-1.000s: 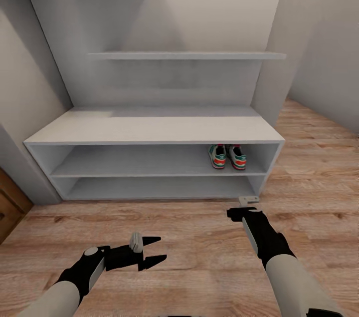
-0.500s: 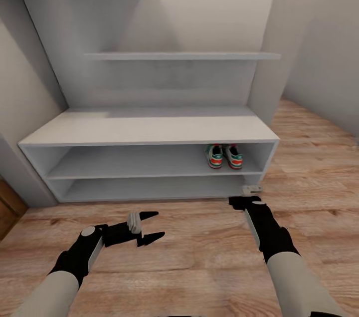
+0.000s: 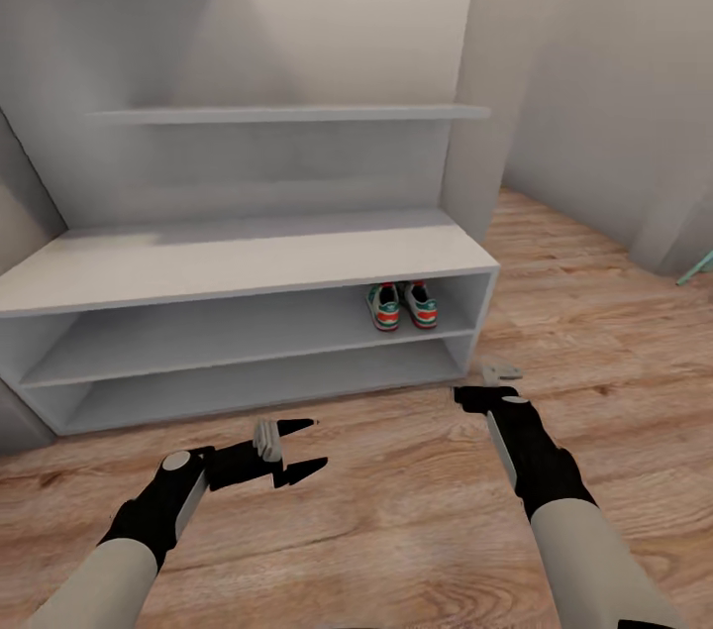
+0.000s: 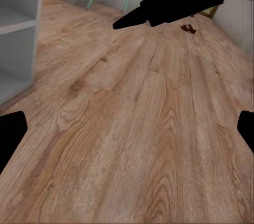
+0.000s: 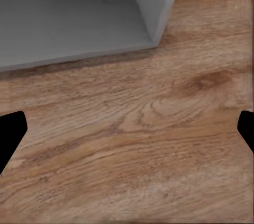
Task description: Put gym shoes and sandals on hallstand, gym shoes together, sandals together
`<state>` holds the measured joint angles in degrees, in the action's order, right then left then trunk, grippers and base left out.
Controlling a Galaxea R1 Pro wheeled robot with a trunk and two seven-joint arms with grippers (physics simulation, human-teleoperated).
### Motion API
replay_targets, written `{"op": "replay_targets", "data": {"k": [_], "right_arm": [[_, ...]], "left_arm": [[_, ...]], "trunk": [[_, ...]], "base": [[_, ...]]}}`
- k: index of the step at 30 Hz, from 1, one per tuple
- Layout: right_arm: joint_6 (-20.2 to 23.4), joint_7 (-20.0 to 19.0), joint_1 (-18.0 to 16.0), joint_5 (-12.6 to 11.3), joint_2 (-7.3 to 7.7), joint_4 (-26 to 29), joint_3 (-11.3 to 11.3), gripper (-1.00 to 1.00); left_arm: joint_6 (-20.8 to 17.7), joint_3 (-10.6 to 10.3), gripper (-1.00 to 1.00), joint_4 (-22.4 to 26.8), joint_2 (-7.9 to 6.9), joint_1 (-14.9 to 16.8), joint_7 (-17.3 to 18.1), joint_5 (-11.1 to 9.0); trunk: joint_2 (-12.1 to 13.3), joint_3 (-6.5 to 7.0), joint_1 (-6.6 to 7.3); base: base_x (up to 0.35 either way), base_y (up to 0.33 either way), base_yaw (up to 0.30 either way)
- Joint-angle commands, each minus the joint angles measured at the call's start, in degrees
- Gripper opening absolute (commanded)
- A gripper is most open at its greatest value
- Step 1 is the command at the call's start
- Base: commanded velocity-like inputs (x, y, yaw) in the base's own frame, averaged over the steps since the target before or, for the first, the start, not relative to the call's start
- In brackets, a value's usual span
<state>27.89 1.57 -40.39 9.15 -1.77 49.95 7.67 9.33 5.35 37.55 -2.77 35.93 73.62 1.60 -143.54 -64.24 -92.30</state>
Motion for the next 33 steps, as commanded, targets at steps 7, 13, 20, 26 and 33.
{"op": "replay_targets", "data": {"k": [7, 13, 20, 26, 33], "right_arm": [[0.4, -0.2, 0.0, -5.5, -0.01, 0.1, 0.2, 1.00], [0.4, -0.2, 0.0, -6.7, 0.07, 0.1, 0.2, 1.00], [0.5, -0.2, 0.0, -7.1, 0.10, 0.1, 0.2, 1.00], [0.5, -0.2, 0.0, -7.1, 0.10, 0.1, 0.2, 1.00], [0.5, -0.2, 0.0, -7.1, 0.10, 0.1, 0.2, 1.00]], "left_arm": [[0.6, 0.2, 1.00, -0.9, 0.04, 0.0, 0.1, 0.1], [0.6, 0.2, 1.00, -1.0, 0.11, 0.0, 0.0, 0.1], [0.6, 0.2, 1.00, -1.1, 0.13, 0.0, -0.1, 0.0], [0.6, 0.1, 1.00, -1.2, 1.11, 0.0, -5.6, 0.0], [0.6, 0.1, 1.00, -1.5, 2.33, 0.0, -12.3, 0.0]], "trunk": [[0.0, 0.10, 0.01], [0.0, 0.23, 0.01], [0.0, 0.38, 0.01], [0.0, 0.50, 0.01], [0.0, 0.65, 0.01]], "base": [[0.000, 0.000, -0.288], [0.000, 0.000, -0.288], [0.000, 0.000, -0.288], [0.000, 0.000, -0.288], [0.000, 0.000, -0.288]]}}
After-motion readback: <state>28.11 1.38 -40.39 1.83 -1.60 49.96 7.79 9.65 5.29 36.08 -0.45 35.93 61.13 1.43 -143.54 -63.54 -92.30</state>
